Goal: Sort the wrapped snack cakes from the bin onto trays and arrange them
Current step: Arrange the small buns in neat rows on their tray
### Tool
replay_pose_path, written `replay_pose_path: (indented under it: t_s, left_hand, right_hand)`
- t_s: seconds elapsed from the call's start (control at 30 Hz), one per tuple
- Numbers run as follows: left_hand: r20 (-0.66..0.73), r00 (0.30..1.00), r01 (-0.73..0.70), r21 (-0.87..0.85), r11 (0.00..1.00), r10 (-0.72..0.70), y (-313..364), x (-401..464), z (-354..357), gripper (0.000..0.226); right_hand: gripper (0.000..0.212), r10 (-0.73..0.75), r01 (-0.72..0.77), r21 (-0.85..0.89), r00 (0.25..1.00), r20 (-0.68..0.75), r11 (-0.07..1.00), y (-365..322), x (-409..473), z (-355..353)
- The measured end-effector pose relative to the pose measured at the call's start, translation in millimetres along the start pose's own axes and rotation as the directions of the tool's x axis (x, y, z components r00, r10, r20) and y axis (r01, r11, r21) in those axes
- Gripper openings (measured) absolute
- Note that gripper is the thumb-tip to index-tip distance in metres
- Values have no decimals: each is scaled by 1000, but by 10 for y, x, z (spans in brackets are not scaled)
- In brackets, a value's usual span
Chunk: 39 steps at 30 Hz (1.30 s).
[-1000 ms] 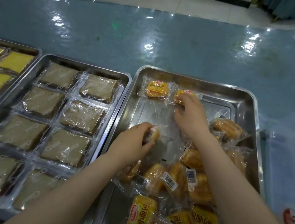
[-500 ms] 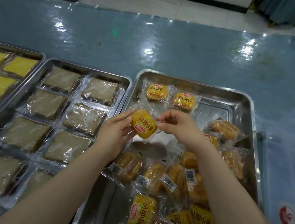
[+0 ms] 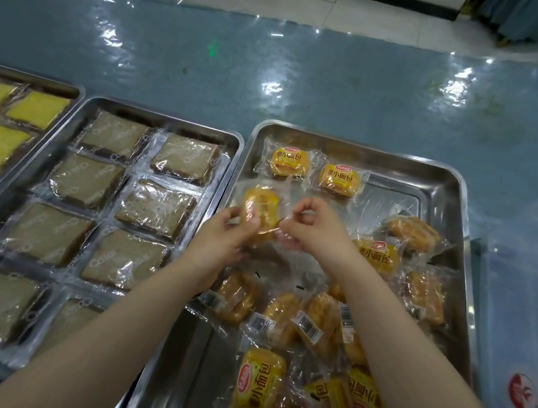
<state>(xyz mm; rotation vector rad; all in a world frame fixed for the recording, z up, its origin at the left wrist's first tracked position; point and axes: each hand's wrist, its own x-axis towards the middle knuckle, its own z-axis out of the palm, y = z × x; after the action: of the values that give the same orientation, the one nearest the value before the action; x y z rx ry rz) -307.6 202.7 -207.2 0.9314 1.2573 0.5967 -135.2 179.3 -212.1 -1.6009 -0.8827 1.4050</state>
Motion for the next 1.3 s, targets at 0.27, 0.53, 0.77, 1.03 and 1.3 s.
replay_pose_path:
  t_s: [0.27, 0.53, 0.77, 1.03, 1.3]
  left_hand:
    - [128, 988, -125, 288, 950, 91, -22, 104, -64, 67]
    - [39, 914, -348, 591, 728, 405, -91, 183, -14, 74]
    - [309, 879, -430, 841, 327, 363, -240, 286, 30, 79]
    - [410, 872, -455, 880, 133, 268, -248, 564, 124, 83]
    - [404, 850, -468, 874, 132, 337, -195, 489, 178, 70]
  right_hand:
    - [17, -77, 74, -149, 997, -14, 986, 24, 73, -57]
    - [14, 31, -48, -39, 935, -352, 998, 72, 432, -59]
    - [34, 56, -81, -51, 925, -377, 995, 124, 561, 106]
    - [39, -25, -133, -371, 920, -391, 919, 80, 482, 38]
    - [20, -250, -31, -499, 837, -487, 866, 113, -61, -540]
